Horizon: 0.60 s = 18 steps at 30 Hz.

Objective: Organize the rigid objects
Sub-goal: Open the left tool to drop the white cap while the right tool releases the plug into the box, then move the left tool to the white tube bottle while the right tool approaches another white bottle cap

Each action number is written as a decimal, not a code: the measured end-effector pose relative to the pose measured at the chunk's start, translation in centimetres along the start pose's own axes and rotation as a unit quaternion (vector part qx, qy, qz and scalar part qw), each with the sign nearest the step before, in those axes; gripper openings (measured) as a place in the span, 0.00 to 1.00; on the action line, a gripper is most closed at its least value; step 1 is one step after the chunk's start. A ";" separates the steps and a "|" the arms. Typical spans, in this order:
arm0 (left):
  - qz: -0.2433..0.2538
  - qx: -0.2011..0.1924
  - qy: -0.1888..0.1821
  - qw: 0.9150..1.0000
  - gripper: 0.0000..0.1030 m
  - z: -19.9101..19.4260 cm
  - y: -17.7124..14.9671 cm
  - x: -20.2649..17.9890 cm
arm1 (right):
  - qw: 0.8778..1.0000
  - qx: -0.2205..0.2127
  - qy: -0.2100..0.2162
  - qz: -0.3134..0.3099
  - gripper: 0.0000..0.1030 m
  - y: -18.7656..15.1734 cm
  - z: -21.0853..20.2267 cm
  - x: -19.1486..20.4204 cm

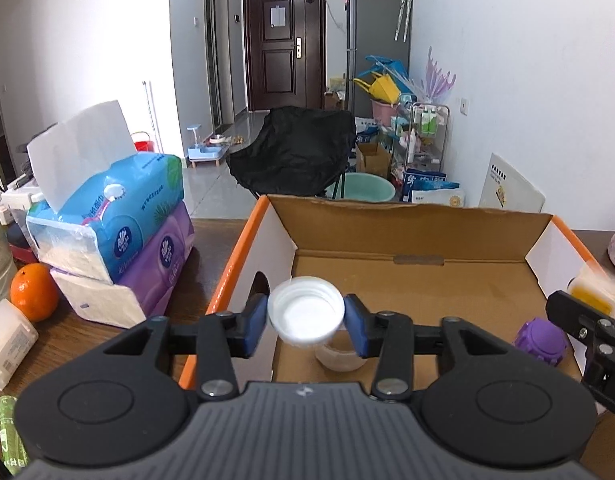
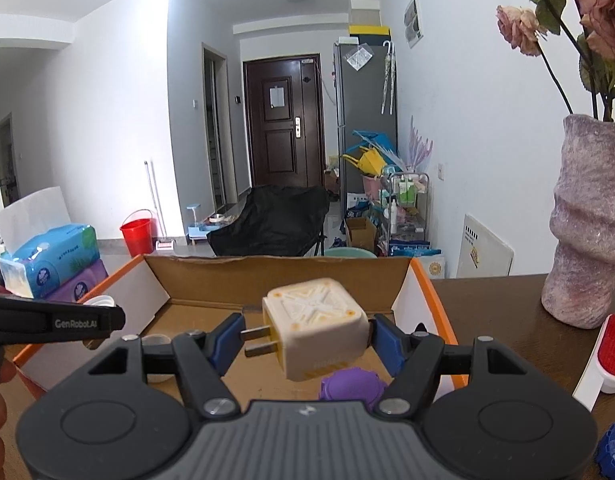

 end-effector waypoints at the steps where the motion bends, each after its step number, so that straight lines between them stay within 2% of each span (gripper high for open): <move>1: -0.001 0.000 0.002 1.000 0.69 0.0 0.0 0.1 | 1.000 -0.001 -0.003 0.003 0.68 0.0 0.0 -0.1; 3: -0.004 -0.010 0.011 1.000 0.80 -0.3 0.0 0.3 | 1.000 0.001 -0.008 0.011 0.83 0.1 -0.1 -0.4; 4: -0.002 -0.015 0.013 1.000 0.83 -0.5 0.0 0.4 | 1.000 -0.002 -0.013 0.013 0.93 0.1 -0.1 -0.5; 5: -0.002 -0.017 0.013 1.000 0.87 -0.6 0.1 0.4 | 1.000 -0.004 -0.021 0.015 0.98 0.1 -0.2 -0.6; 6: -0.004 -0.019 0.015 1.000 0.97 -0.8 0.1 0.6 | 1.000 -0.005 -0.027 0.015 0.99 0.1 -0.2 -0.7; 7: -0.008 -0.024 0.018 1.000 1.00 -0.9 0.1 0.7 | 0.999 -0.004 -0.030 0.016 1.00 0.1 -0.1 -0.9; 18: -0.016 -0.024 0.019 0.999 1.00 -1.2 0.2 1.4 | 0.999 0.000 -0.029 0.020 1.00 -0.2 -0.2 -0.9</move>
Point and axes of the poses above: each gripper's, at about its wrist camera, not at the fingertips, and z roughly the way its jaws point, x to its left, y to its top, the point moved 3 cm from there along z, roughly the way its jaws point, and after that the axes turned 8 degrees about y, right-handed, at the moved point
